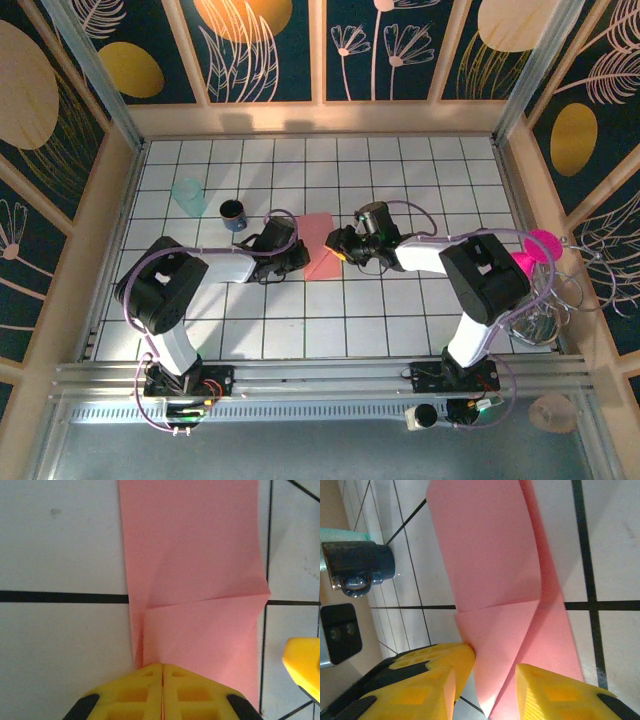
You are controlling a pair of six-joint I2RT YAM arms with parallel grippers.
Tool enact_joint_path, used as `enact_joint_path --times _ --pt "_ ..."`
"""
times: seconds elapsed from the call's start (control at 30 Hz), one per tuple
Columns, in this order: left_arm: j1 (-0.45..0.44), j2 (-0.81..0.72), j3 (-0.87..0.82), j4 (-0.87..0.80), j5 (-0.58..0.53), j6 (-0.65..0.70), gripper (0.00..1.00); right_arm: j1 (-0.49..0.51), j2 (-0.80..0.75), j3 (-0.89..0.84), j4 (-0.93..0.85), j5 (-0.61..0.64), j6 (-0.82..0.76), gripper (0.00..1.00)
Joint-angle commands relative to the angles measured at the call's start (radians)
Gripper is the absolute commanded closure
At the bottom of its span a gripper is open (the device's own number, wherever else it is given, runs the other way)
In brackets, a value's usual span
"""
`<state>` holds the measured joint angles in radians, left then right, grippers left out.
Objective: Fold a paper plane with a square sheet of paper (pick it up from the middle)
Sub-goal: Fold the triangle a second time at the center of the table.
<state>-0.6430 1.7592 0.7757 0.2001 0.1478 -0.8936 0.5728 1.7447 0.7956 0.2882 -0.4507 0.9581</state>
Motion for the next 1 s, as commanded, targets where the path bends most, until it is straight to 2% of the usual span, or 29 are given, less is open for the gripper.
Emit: enact_joint_path --times 0.0,0.27,0.53,0.67,0.97 --pt "0.005 0.016 -0.024 0.041 0.006 -0.037 0.91 0.013 0.028 0.010 -0.018 0.017 0.033 0.63" --pt "0.007 0.021 -0.059 0.068 0.012 -0.057 0.91 0.038 0.070 0.043 -0.034 0.018 0.038 0.64" --pt "0.007 0.015 -0.065 0.074 0.019 -0.058 0.91 0.044 0.093 0.066 -0.056 0.042 0.051 0.72" --pt "0.006 0.013 -0.067 0.076 0.027 -0.058 0.91 0.043 0.108 0.070 -0.051 0.047 0.067 0.73" --pt "0.007 -0.006 -0.073 0.076 0.030 -0.058 0.91 0.044 0.119 0.050 0.082 0.001 0.114 0.76"
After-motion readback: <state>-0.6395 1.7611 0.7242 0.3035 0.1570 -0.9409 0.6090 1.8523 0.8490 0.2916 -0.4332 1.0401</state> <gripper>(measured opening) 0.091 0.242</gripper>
